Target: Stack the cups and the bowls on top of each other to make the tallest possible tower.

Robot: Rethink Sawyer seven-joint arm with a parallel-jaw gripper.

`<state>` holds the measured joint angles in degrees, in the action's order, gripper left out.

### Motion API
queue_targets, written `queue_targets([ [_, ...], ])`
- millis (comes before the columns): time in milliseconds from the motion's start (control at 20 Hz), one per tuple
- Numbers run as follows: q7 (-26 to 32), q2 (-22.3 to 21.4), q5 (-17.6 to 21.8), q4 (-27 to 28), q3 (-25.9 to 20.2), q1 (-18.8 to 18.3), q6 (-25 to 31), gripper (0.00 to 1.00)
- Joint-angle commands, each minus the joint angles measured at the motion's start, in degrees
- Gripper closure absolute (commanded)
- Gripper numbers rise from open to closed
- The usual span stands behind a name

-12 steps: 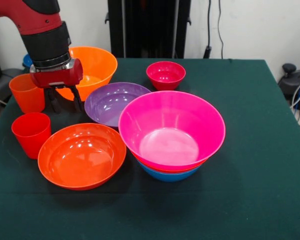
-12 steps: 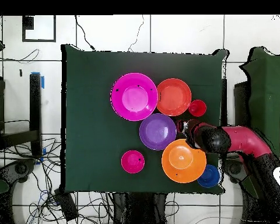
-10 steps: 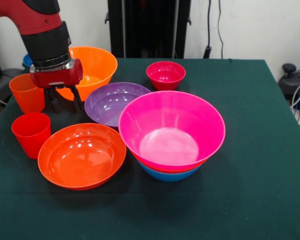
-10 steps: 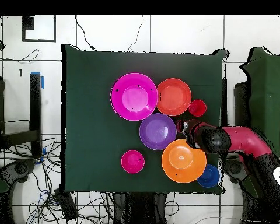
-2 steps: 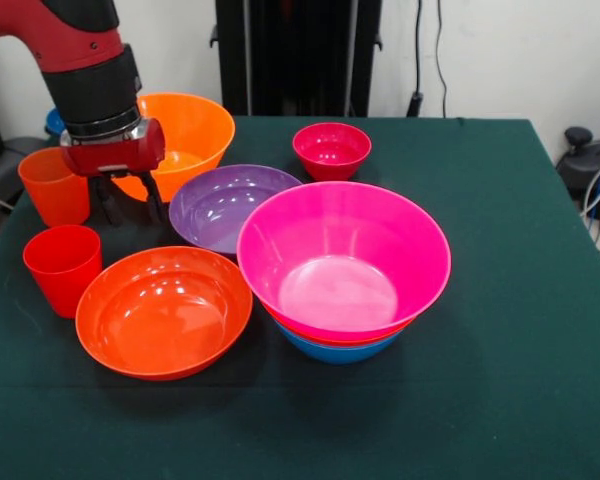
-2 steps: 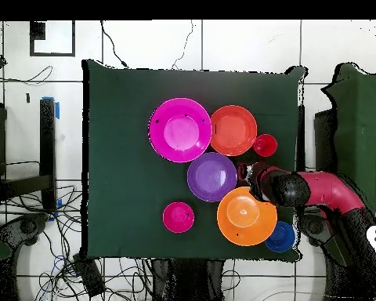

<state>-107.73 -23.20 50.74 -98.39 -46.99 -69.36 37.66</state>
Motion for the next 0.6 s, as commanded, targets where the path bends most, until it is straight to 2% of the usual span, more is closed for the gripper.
queue_targets([
  [50,12.69,3.65,0.29,-3.92,4.23,1.24,5.09,0.0],
  [350,11.03,1.68,0.05,-6.77,4.82,0.8,4.74,0.0],
  [600,9.48,3.63,0.56,-7.47,5.78,1.24,3.22,0.0],
])
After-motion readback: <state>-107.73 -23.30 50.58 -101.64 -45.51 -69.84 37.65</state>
